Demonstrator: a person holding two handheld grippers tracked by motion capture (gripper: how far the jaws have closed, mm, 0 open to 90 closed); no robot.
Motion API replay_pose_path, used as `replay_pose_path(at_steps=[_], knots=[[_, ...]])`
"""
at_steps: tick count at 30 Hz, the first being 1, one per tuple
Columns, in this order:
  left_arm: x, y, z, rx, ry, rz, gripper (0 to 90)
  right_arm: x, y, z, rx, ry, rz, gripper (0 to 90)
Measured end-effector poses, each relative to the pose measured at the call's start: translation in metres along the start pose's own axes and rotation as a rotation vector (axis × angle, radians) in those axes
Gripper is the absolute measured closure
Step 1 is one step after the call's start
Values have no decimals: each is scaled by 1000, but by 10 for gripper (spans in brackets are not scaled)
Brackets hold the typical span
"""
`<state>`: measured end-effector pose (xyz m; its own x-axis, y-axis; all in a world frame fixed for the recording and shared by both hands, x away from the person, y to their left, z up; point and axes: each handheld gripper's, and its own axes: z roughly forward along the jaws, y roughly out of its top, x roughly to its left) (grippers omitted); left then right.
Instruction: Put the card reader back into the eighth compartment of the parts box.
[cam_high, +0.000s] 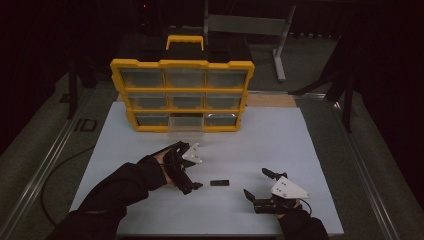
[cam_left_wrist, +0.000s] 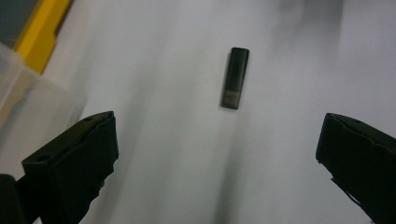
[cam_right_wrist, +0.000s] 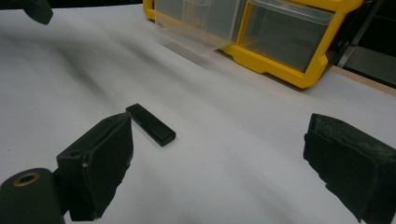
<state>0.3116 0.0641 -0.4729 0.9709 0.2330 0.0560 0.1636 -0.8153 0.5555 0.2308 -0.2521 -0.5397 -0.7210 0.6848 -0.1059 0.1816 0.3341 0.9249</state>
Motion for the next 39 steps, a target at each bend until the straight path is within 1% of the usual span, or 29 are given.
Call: replay_pose_path(at_steps=[1,3,4,6,9,10,14,18,21,28,32,33,39], knots=[[-1,1,2,0,-6,-4,2,0,0,0,0,0,-1,85],[-1,4,4,12,-4,2,3,0,0,0,1,1,0,85],[-1,5,5,9,-11,4,3,0,0,0,1,1,0,86],[-1,8,8,17,-9,4,3,0,0,0,2,1,-1,86],[-3,13,12,32,-20,24,3,0,0,0,2,1,-1,86],[-4,15,14,31,-23,23,3,0,0,0,1,2,1,85],[-6,22,19,53,-27,44,3,0,0,0,2,2,0,85],[-7,27,27,63,-42,42,3,0,0,0,-1,-1,-4,86],[-8,30,31,72,-58,50,3,0,0,0,2,0,-1,85],[-10,35,43,95,-73,62,3,0,0,0,2,-3,-3,86],[-12,35,50,98,-101,64,3,0,0,0,3,-3,-3,86],[-12,35,51,106,-99,74,3,0,0,0,3,-3,-2,86],[-14,36,60,141,-104,90,4,0,0,0,5,-1,2,86]])
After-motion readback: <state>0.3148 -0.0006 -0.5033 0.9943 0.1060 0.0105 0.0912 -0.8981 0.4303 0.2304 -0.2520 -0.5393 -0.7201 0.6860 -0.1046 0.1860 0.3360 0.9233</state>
